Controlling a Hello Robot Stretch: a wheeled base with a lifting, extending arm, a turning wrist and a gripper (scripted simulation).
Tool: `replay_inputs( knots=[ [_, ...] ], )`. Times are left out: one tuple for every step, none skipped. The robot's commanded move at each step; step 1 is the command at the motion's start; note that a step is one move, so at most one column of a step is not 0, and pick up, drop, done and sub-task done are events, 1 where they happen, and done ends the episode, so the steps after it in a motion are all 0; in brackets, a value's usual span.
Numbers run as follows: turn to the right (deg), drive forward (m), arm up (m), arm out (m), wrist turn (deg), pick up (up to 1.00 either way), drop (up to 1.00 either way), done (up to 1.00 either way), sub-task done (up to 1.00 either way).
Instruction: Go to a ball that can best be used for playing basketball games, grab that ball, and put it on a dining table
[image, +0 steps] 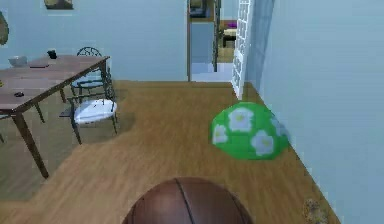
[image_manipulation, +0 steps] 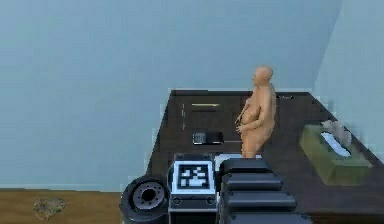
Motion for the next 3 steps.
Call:
replay_inputs(
  knots=[
    [-45.0,0.00,0.00,0.00,0.0,0.00,0.00,0.00,0.00],
    [-42.0,0.00,0.00,0.00,0.0,0.00,0.00,0.00,0.00],
    [0.0,0.10,0.00,0.00,0.0,0.00,0.00,0.00,0.00]
  ],
)
